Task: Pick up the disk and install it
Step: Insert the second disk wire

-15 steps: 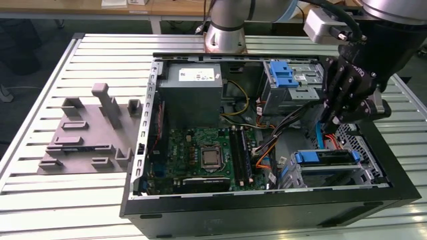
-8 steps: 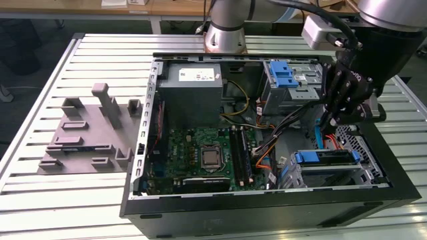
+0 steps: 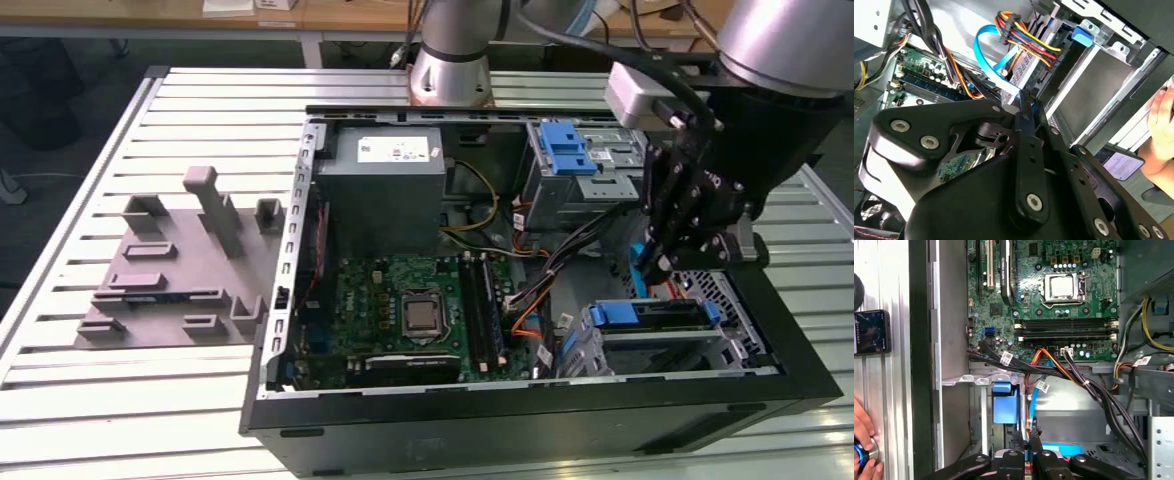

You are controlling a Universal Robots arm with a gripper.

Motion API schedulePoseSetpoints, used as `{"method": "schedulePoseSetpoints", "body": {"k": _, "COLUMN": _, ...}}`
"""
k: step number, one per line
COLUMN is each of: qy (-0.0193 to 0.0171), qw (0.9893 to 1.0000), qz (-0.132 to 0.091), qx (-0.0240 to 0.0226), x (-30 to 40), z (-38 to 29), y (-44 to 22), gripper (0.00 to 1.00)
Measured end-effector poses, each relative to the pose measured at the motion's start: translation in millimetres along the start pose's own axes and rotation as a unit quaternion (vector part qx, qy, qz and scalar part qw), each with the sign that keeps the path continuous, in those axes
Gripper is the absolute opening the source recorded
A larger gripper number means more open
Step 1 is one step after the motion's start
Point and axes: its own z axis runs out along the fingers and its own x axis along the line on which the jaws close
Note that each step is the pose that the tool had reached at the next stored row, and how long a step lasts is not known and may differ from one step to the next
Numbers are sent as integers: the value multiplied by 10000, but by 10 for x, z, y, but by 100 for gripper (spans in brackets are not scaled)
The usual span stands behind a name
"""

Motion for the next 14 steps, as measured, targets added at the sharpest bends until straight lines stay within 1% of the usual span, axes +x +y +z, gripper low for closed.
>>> {"method": "schedulePoseSetpoints", "body": {"k": 2, "qy": -27, "qw": 10000, "qz": 0, "qx": -1, "x": 43, "z": 32, "y": -6, "gripper": 16}}
{"method": "schedulePoseSetpoints", "body": {"k": 3, "qy": -34, "qw": 10000, "qz": -1, "qx": -6, "x": 48, "z": 47, "y": -19, "gripper": 16}}
{"method": "schedulePoseSetpoints", "body": {"k": 7, "qy": -36, "qw": 10000, "qz": -4, "qx": -48, "x": 48, "z": 86, "y": -98, "gripper": 16}}
{"method": "schedulePoseSetpoints", "body": {"k": 10, "qy": -35, "qw": 10000, "qz": -4, "qx": -56, "x": 58, "z": 96, "y": -109, "gripper": 16}}
{"method": "schedulePoseSetpoints", "body": {"k": 13, "qy": -36, "qw": 10000, "qz": 4, "qx": -57, "x": 115, "z": 149, "y": -113, "gripper": 16}}
{"method": "schedulePoseSetpoints", "body": {"k": 14, "qy": -38, "qw": 10000, "qz": 6, "qx": -57, "x": 118, "z": 167, "y": -114, "gripper": 16}}
